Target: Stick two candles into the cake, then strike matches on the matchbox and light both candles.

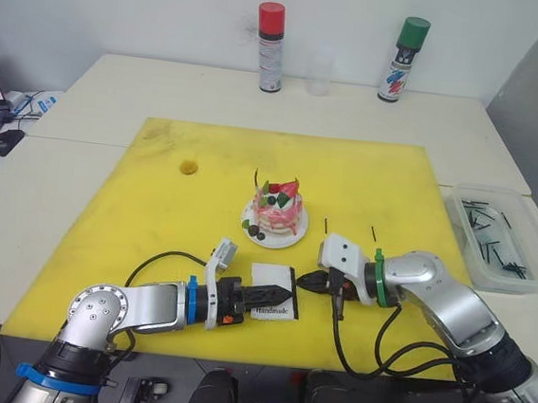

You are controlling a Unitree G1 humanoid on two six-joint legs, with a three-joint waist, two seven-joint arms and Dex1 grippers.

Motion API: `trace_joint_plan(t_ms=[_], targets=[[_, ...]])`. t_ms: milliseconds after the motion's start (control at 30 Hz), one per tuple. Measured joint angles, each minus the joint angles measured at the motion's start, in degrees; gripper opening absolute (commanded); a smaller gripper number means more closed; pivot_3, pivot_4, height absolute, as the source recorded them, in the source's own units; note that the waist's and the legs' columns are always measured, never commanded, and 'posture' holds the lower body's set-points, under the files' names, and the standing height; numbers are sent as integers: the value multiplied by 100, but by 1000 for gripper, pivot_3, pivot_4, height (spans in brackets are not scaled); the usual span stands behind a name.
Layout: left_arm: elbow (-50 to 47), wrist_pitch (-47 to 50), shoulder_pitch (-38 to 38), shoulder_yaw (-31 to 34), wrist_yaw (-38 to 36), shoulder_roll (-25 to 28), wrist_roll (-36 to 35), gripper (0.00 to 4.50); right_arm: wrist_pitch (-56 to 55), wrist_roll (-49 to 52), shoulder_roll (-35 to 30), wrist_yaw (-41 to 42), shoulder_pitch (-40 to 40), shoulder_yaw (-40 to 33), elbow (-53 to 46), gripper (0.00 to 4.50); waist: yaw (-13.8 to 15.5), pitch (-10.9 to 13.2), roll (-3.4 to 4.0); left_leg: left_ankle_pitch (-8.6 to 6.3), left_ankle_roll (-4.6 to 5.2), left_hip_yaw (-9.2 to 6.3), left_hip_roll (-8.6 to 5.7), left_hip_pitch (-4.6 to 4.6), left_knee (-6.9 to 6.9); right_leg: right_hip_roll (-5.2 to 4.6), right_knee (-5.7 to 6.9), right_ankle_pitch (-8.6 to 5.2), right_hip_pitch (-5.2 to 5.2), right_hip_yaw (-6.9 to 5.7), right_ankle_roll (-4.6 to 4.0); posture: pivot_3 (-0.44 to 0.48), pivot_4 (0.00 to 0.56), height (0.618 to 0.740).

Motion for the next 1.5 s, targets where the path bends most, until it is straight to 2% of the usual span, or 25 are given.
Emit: trace_joint_plan(t_ms=[433,700,800,1500], targets=[[1,19,-65,-14,-28,-18,164,2317,39,-48,86,20,-34,-5,-2,0,5,0,0,0,0,-4,0,2,1,0,0,0,4,-2,-1,0,150,740],[93,95,-121,12,-163,-13,241,2317,551,309,-453,223,237,-309,-666,0,8,-2,0,0,0,-6,0,3,0,1,0,-2,5,-4,-4,0,150,740],[141,112,-144,21,-202,-14,268,2317,647,414,-439,264,357,-269,-780,0,7,-3,1,0,0,-6,0,8,1,2,1,-14,9,-3,-24,0,150,740],[156,163,-180,33,-262,-46,398,2317,759,616,-333,269,363,-67,-825,0,4,-4,0,2,1,-7,0,11,3,1,0,-14,14,-2,-25,0,150,740]])
